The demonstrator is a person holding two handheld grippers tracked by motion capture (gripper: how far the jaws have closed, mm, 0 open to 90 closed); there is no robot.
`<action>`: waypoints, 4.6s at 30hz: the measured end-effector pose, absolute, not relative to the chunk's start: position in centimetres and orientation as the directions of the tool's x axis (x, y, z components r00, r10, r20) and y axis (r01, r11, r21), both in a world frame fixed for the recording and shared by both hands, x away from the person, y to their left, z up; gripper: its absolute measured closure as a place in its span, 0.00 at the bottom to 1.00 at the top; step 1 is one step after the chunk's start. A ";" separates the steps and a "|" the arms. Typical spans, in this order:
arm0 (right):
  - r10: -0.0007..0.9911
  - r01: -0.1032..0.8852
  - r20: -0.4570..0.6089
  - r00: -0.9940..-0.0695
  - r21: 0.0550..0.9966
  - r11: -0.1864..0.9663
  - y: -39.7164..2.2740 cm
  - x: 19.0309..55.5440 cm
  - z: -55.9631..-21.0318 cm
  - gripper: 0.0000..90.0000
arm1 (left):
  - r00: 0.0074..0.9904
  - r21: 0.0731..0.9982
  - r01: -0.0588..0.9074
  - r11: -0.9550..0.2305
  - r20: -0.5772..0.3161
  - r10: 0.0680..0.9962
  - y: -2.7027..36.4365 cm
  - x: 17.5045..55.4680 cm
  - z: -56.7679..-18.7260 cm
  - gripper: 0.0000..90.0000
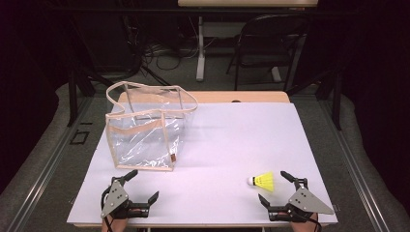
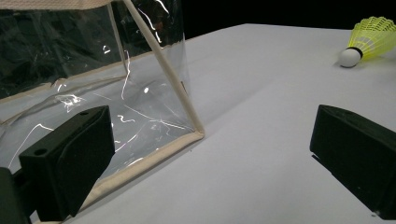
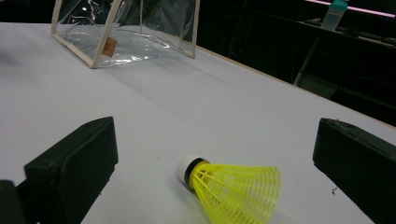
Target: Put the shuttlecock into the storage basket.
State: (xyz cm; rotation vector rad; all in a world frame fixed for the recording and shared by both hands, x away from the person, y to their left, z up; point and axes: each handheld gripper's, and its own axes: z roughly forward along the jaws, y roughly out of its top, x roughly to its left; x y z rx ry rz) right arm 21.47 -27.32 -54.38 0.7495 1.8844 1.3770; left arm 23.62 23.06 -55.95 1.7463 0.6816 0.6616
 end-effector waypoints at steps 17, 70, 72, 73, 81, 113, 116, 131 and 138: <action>0.773 0.069 -0.172 -0.611 0.961 0.268 -27.6 21.7 -54.5 0.00 | 0.694 0.960 0.118 -0.252 0.102 0.712 22.5 24.4 -55.9 0.00; 0.767 0.096 -0.162 -0.621 0.955 0.279 -27.3 21.9 -54.7 0.00 | 0.794 0.956 0.068 -0.286 0.121 0.595 18.1 27.9 -54.4 0.00; 0.767 0.095 -0.162 -0.621 0.956 0.279 -27.3 21.9 -54.7 0.00 | 0.798 0.956 0.065 -0.287 0.123 0.589 17.8 28.1 -54.4 0.00; 0.767 0.095 -0.162 -0.621 0.956 0.279 -27.3 21.9 -54.7 0.00 | 0.802 0.955 0.063 -0.288 0.123 0.585 17.6 28.2 -54.4 0.00; 0.768 0.099 -0.161 -0.620 0.955 0.280 -27.3 21.8 -54.7 0.00 | 0.818 0.957 0.047 -0.287 0.128 0.561 16.5 28.9 -54.3 0.00; 0.772 0.100 -0.152 -0.617 0.958 0.269 -27.7 21.8 -54.6 0.00 | 0.897 0.926 0.029 -0.375 0.142 0.420 9.8 31.8 -53.4 0.00; 0.772 0.101 -0.152 -0.618 0.958 0.269 -27.7 21.8 -54.6 0.00 | 0.904 0.917 0.024 -0.398 0.150 0.400 8.9 31.9 -53.4 0.00; 0.769 0.109 -0.147 -0.622 0.956 0.271 -27.6 21.8 -54.6 0.00 | 0.941 0.880 0.022 -0.475 0.143 0.307 5.3 32.6 -53.7 0.00; 0.768 0.105 -0.152 -0.622 0.956 0.274 -27.6 21.8 -54.6 0.00 | 0.956 0.853 0.030 -0.520 0.129 0.265 3.7 32.9 -53.8 0.00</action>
